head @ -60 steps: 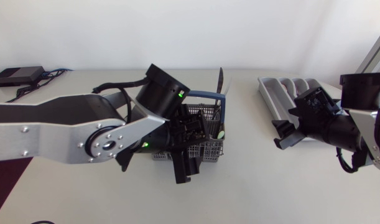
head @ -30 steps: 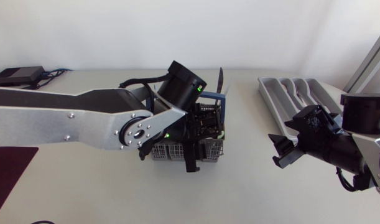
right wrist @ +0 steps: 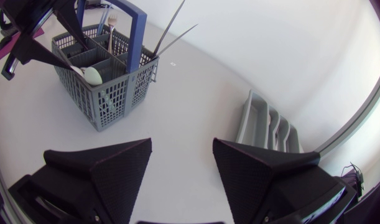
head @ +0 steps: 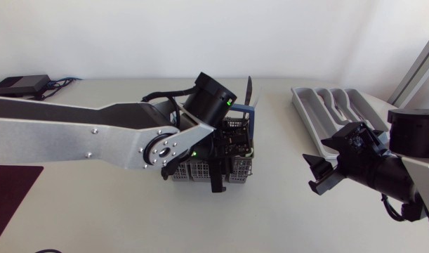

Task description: Sort the cutlery from the basket into the organizer compartments.

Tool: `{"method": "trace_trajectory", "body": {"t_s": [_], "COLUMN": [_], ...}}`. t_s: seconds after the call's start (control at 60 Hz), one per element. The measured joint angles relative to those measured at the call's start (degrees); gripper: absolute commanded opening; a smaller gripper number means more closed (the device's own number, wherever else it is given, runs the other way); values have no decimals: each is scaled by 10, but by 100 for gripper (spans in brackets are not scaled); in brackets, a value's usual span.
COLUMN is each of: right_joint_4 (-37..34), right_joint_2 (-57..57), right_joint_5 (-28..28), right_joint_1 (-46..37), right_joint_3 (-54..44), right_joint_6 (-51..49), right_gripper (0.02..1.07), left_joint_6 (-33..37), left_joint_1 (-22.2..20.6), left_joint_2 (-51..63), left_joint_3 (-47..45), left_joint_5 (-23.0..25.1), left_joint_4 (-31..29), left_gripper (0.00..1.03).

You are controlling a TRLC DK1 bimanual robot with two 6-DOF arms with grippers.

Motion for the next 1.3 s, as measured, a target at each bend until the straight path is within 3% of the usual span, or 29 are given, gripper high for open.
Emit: {"method": "trace_trajectory", "body": {"t_s": [0.4,0.55,0.917,1.083,1.3], "right_joint_4": [-3,-3,-5,-7,-19], "right_joint_2": [-7,-7,-18,-20,-28], "right_joint_5": [0,0,0,0,0], "right_joint_1": [7,8,12,12,12], "right_joint_3": [-7,-7,-8,-10,-14], "right_joint_6": [0,-2,-2,-3,-4], "right_gripper": [74,74,74,74,74], "left_joint_6": [22,31,49,57,59], "left_joint_1": [0,0,0,-1,-7], "left_joint_2": [15,21,30,30,31], "left_joint_3": [5,9,11,11,16], "left_joint_5": [-11,-11,-11,-11,-11], "left_joint_4": [8,9,10,9,11], "left_gripper": [36,24,20,3,3]}}
